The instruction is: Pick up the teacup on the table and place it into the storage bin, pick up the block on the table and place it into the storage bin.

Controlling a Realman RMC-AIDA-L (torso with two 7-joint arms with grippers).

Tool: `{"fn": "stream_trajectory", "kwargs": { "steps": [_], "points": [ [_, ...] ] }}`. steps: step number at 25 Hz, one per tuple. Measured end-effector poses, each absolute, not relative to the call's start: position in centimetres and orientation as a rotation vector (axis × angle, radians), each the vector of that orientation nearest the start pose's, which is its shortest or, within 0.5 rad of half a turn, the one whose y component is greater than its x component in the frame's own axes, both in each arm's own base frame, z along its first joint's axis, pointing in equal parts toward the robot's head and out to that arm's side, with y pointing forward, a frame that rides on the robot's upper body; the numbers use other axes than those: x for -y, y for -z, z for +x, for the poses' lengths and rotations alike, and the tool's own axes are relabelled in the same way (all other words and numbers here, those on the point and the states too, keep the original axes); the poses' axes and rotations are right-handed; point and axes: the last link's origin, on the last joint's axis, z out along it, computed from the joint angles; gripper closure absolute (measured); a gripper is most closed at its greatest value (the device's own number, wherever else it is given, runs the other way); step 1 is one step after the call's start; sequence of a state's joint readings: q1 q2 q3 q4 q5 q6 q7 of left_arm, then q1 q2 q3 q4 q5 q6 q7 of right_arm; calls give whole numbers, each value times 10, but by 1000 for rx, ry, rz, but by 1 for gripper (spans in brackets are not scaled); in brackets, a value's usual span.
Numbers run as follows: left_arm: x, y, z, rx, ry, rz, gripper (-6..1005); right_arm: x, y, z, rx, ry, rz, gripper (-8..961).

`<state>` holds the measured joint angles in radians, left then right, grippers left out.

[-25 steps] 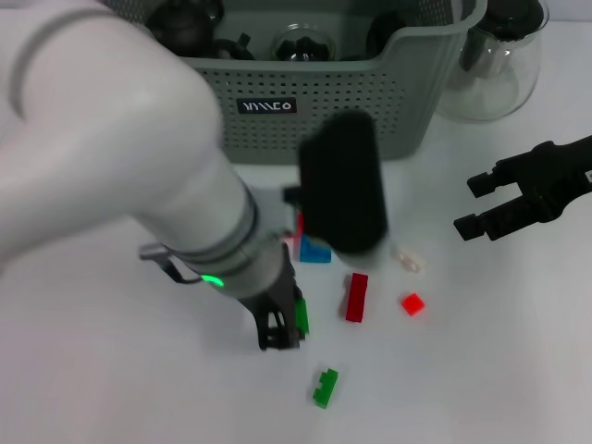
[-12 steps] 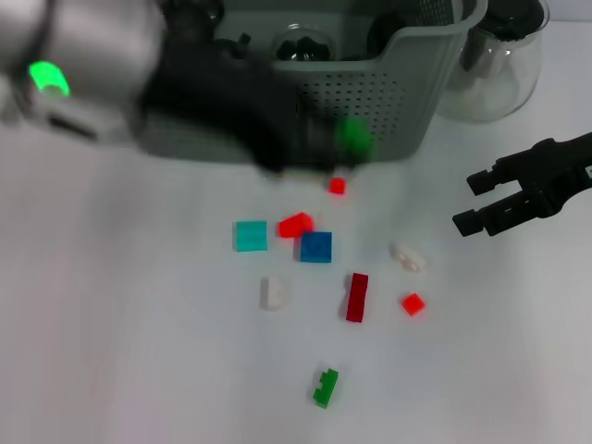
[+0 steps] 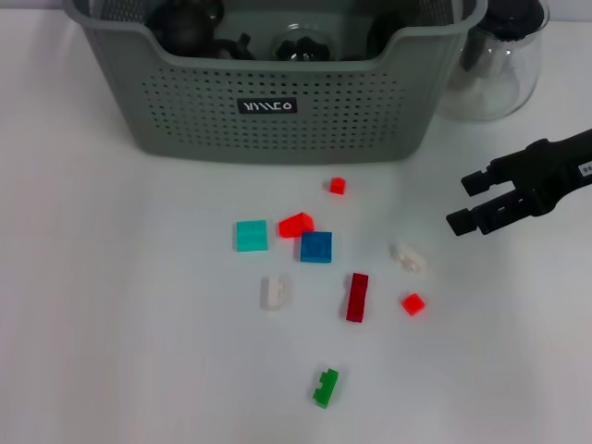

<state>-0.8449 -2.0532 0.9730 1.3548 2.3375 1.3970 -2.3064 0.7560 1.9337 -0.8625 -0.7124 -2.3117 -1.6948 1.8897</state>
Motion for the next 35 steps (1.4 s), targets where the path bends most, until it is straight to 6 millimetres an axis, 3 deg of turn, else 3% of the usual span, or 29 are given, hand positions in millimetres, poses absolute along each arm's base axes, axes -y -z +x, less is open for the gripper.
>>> {"fn": "stream_trajectory", "kwargs": {
  "steps": [5,8,18,35],
  "points": [
    [-465,-64,-91,637,173,-2488,583,-369,-35,226,-940,-42,-2988,38],
    [-474,-55,-96,685,151,-2481,582,-370,-36,225,-939,-39,-2988,39],
    [-482,-52,-112,747,20,-2404,580,-371,-34,226,-926,-5,-2988,40],
    [-472,-52,-126,824,-193,-2400,576,-370,-32,226,-920,10,-2996,38]
  ]
}}
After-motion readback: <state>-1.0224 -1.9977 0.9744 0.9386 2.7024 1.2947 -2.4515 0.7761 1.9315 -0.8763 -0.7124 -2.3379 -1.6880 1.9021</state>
